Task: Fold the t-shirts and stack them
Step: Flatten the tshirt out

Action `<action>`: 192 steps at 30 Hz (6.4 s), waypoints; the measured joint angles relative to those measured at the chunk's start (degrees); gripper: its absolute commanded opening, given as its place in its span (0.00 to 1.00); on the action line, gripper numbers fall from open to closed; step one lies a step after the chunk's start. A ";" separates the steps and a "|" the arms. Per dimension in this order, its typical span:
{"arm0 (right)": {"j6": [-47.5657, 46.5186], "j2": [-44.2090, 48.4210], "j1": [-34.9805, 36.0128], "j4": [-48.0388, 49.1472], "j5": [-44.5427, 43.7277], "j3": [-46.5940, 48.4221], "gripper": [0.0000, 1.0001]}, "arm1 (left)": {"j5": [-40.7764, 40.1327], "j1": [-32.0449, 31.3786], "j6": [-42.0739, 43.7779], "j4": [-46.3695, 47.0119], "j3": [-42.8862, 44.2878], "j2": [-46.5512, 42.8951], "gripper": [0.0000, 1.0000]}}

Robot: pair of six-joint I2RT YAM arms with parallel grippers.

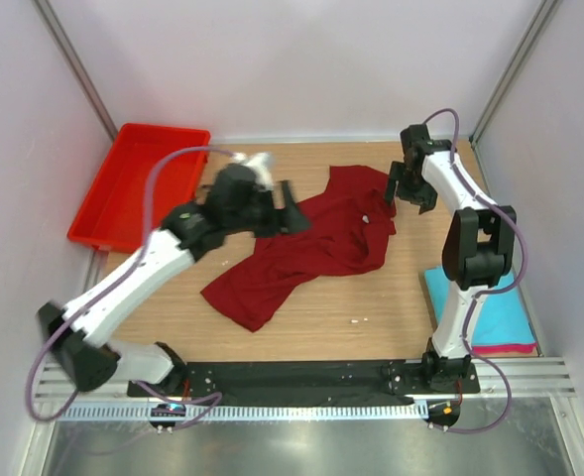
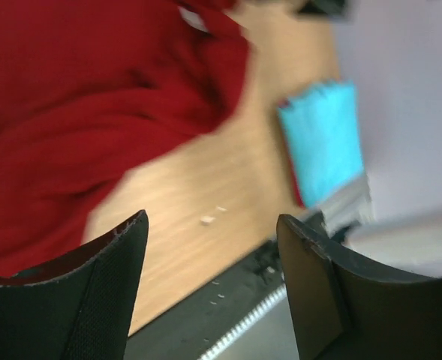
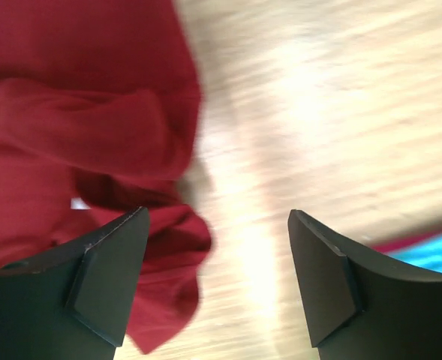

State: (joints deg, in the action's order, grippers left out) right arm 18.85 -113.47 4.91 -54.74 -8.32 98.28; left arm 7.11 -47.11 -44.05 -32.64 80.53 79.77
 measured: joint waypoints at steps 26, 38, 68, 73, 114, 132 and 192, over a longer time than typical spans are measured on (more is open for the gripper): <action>3.72 9.46 6.38 7.17 6.84 -16.46 0.54 | -15.80 23.78 3.82 -18.21 -24.13 -8.81 0.53; 2.21 9.46 8.22 7.34 5.92 -18.49 0.56 | -17.38 31.54 6.03 -18.23 -32.22 -6.14 0.57; 3.65 8.70 8.09 8.55 12.13 -17.46 0.48 | -14.12 33.14 7.80 -6.84 -33.86 5.79 0.00; 5.07 5.46 7.23 10.03 10.62 -17.53 0.01 | -16.98 33.18 5.88 -12.00 -31.52 -4.11 0.00; 11.72 25.46 14.99 15.26 21.97 -33.55 0.70 | -13.90 33.40 -8.50 -28.17 -28.79 -38.77 0.00; 5.46 -0.42 14.84 15.04 6.01 -14.78 0.65 | -11.50 33.38 -8.20 -26.36 -31.45 -38.07 0.00; 5.25 -6.91 23.30 13.25 1.95 -7.93 0.32 | -9.84 33.40 -6.51 -25.83 -31.65 -37.94 0.00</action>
State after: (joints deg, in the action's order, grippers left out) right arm 24.10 -120.38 28.21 -41.50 -6.37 90.35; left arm -2.72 -13.72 -50.57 -58.48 48.88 41.82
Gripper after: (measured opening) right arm 0.280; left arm 0.010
